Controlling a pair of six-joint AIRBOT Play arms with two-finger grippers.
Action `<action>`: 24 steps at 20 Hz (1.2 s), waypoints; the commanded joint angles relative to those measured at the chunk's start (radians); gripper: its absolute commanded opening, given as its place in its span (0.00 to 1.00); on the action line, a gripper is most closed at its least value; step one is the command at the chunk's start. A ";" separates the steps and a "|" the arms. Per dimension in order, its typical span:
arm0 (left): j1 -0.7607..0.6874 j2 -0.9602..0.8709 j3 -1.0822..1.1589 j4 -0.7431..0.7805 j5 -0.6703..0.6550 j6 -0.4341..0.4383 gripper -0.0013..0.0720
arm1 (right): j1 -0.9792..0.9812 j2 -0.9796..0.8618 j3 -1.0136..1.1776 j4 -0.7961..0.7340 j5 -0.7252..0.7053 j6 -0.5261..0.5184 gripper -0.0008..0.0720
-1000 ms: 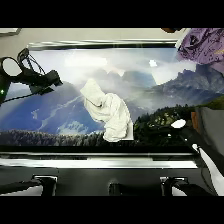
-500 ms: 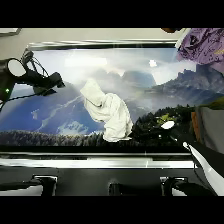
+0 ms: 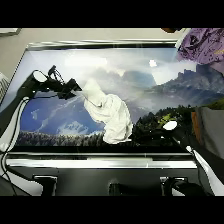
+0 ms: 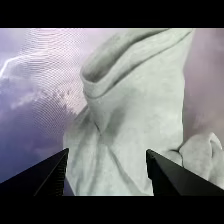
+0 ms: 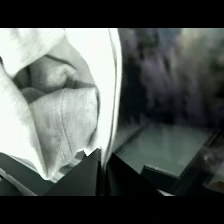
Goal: Fold the clothes and pants, and hang the long-sleeved shirts on hangers.
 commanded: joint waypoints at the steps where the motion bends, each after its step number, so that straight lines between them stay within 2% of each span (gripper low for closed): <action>1: -0.001 -0.092 0.001 -0.118 0.096 0.081 0.74 | 0.001 0.026 0.001 -0.023 0.018 0.045 0.07; 3: -0.003 -0.118 0.001 -0.131 0.123 0.080 0.65 | 0.001 0.026 0.001 -0.024 0.018 0.053 0.07; 6: -0.003 -0.143 0.001 -0.166 0.167 0.080 0.63 | 0.001 0.026 0.001 -0.023 0.021 0.062 0.07; 7: -0.004 -0.144 0.001 -0.169 0.183 0.080 0.53 | 0.001 0.026 0.001 -0.023 0.022 0.062 0.07; 9: -0.004 -0.144 0.001 -0.195 0.218 0.080 0.51 | 0.001 0.026 0.001 -0.023 0.024 0.062 0.07; 10: -0.004 -0.144 0.001 -0.210 0.235 0.080 0.40 | 0.001 0.027 0.001 -0.022 0.027 0.062 0.07; 11: -0.008 -0.145 0.001 -0.214 0.253 0.080 0.22 | 0.001 0.027 0.002 -0.022 0.033 0.062 0.07; 13: -0.014 -0.145 0.001 -0.219 0.271 0.080 0.06 | 0.001 0.028 0.015 -0.023 0.048 0.061 0.07; 17: -0.001 -0.110 0.001 -0.249 0.233 0.080 0.04 | 0.000 0.071 0.089 -0.103 0.052 0.084 0.07; 20: 0.070 0.018 0.011 -0.192 0.225 0.080 0.04 | -0.024 0.140 0.261 -0.381 0.098 0.225 0.07; 24: 0.171 0.225 0.169 0.043 0.078 0.080 0.04 | -0.071 0.210 0.664 -0.752 0.151 0.293 0.07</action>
